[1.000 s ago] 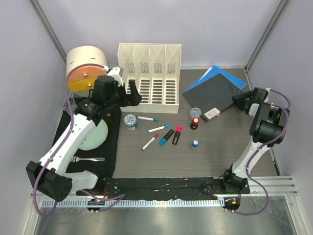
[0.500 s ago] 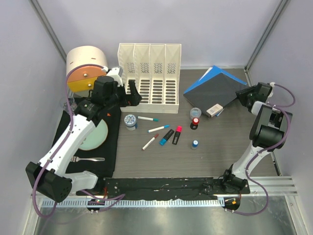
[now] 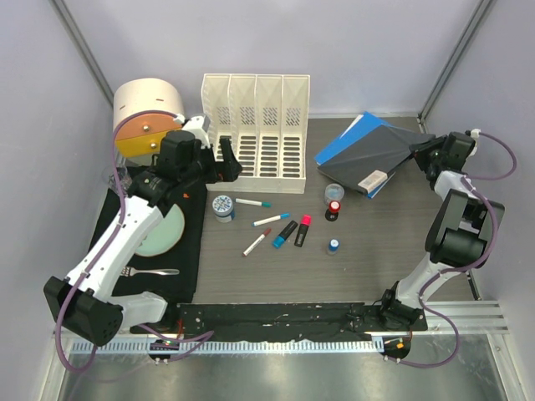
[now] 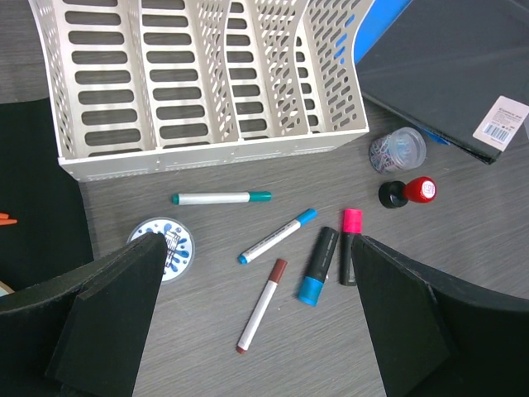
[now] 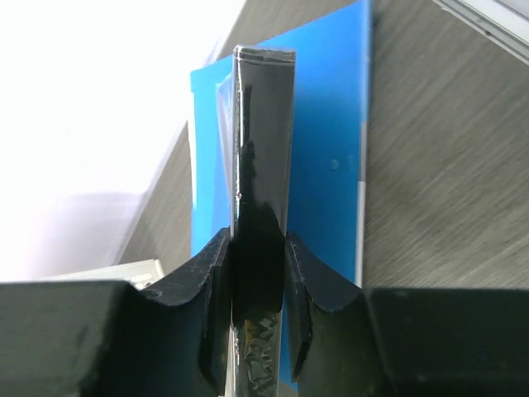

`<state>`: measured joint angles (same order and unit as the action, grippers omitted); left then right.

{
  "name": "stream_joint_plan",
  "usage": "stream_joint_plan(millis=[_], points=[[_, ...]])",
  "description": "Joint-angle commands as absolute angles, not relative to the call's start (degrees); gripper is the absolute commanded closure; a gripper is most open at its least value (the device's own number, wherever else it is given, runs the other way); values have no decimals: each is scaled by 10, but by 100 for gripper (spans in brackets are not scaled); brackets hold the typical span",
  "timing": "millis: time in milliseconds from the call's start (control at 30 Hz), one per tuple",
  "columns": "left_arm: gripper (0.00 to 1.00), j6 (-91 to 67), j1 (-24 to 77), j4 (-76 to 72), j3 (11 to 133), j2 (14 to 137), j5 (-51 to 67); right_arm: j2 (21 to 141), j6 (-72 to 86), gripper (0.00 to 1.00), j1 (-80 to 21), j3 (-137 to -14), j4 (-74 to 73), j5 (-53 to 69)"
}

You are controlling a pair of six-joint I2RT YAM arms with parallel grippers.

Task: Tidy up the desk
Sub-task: Pick up the folder from the corner of the board.

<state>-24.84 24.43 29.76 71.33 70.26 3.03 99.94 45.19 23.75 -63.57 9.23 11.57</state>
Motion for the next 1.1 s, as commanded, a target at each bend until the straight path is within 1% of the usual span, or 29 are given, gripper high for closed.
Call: stream_joint_plan(millis=[0, 300, 400, 467, 533, 667, 767, 800, 900, 1067], points=[[0, -246, 246, 273, 709, 687, 27, 958, 446, 99, 239, -678, 116, 147], [0, -243, 246, 277, 707, 679, 24, 921, 497, 99, 231, -657, 199, 173], [0, -241, 246, 279, 711, 679, 19, 911, 529, 99, 231, -647, 238, 178], [0, -242, 246, 280, 714, 678, 18, 908, 549, 99, 231, -638, 290, 189], [0, -241, 246, 280, 716, 678, 18, 904, 562, 99, 229, -642, 305, 191], [0, -240, 246, 282, 722, 679, 17, 883, 563, 99, 224, -649, 296, 180], [0, -233, 254, 308, 743, 684, 8, 852, 522, 99, 212, -662, 236, 151], [0, -222, 261, 314, 751, 684, -26, 841, 514, 99, 208, -661, 226, 136], [0, -207, 294, 330, 775, 684, -75, 803, 492, 99, 199, -654, 179, 102], [0, -202, 341, 342, 793, 691, -112, 747, 469, 99, 194, -647, 128, 79]])
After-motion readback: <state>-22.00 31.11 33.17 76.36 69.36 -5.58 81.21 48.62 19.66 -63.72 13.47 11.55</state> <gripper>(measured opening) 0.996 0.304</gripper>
